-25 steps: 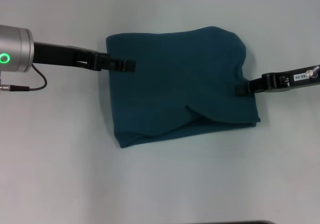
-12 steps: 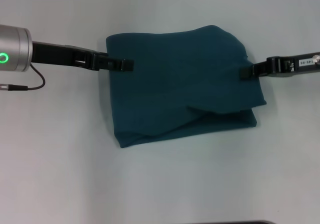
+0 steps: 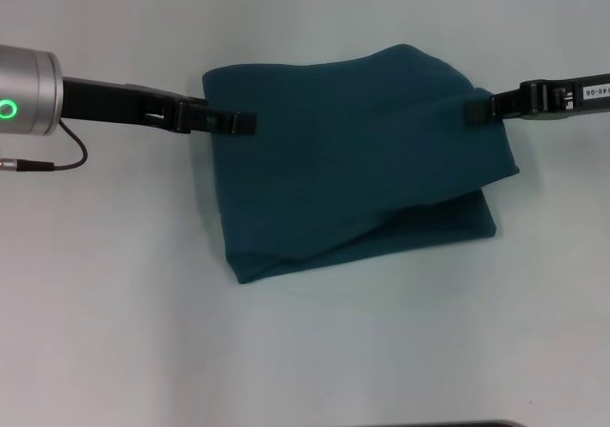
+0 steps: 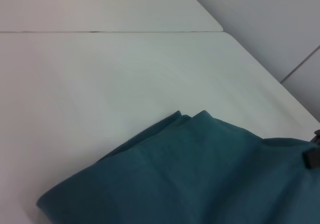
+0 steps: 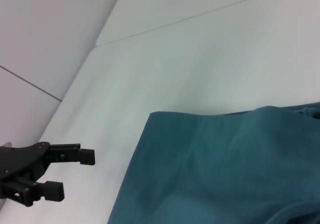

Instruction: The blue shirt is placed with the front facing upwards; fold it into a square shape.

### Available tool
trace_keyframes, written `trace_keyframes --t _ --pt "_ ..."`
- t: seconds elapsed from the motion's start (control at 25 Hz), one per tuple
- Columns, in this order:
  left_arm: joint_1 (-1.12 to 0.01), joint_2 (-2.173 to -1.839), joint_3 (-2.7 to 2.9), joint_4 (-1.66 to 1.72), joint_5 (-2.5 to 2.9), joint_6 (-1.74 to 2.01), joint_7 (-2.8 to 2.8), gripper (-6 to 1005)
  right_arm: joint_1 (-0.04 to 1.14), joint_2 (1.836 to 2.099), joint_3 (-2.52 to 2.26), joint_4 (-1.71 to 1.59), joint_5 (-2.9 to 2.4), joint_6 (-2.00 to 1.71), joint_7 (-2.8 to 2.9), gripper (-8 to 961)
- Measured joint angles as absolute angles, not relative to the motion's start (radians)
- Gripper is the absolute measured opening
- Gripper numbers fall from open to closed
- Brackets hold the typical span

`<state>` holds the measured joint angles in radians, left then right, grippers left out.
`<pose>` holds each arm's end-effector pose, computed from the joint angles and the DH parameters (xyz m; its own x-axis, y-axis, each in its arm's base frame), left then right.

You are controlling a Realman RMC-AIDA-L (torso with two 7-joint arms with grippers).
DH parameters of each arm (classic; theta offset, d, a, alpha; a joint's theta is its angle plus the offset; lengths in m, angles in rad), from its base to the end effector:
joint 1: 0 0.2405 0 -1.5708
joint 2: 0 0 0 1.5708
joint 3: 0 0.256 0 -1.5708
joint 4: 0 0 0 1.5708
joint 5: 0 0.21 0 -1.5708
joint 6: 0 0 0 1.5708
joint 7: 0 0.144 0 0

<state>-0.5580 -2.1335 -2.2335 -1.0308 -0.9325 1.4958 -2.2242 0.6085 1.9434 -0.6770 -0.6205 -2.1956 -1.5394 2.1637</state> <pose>-0.2189 0.3554 0.0030 0.6032 0.7409 0.2953 0.7885 -0.6096 -0.0813 0.2855 0.3527 0.0387 0.3644 -0.8656 -0.3435 -0.9144 -0.4024 0.0440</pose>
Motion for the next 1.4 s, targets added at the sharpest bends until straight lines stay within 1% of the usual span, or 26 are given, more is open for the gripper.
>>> trace_keyframes --t 0.2,0.36,0.68,1.0,1.2,1.32,1.4 --pt "-0.56 -2.13 -2.233 -1.031 -0.934 1.501 -2.224 963 0.596 1.934 -0.682 -0.621 -2.207 -1.541 2.182 44" --pt "-0.562 -2.13 -2.233 -1.031 -0.932 1.499 -2.224 963 0.586 1.933 -0.681 -0.614 -2.251 -1.517 2.204 52" --pt "-0.565 -2.128 -2.228 -1.031 -0.927 1.496 -2.224 964 0.56 1.948 -0.665 -0.615 -2.32 -1.487 2.208 67" --pt "-0.566 -2.128 -2.233 -1.031 -0.926 1.495 -2.224 964 0.514 1.943 -0.538 -0.678 -2.255 -1.572 2.165 314" --pt "-0.567 -2.131 -2.227 -1.031 -0.928 1.502 -2.224 964 0.524 1.955 -0.537 -0.708 -2.235 -1.573 2.131 558" --pt "-0.573 -2.135 -2.222 -1.026 -0.927 1.499 -2.223 964 0.535 1.959 -0.538 -0.702 -2.234 -1.535 2.126 553" --pt "-0.578 -2.135 -2.223 -1.021 -0.928 1.496 -2.22 964 0.546 1.968 -0.541 -0.7 -2.234 -1.482 2.126 549"
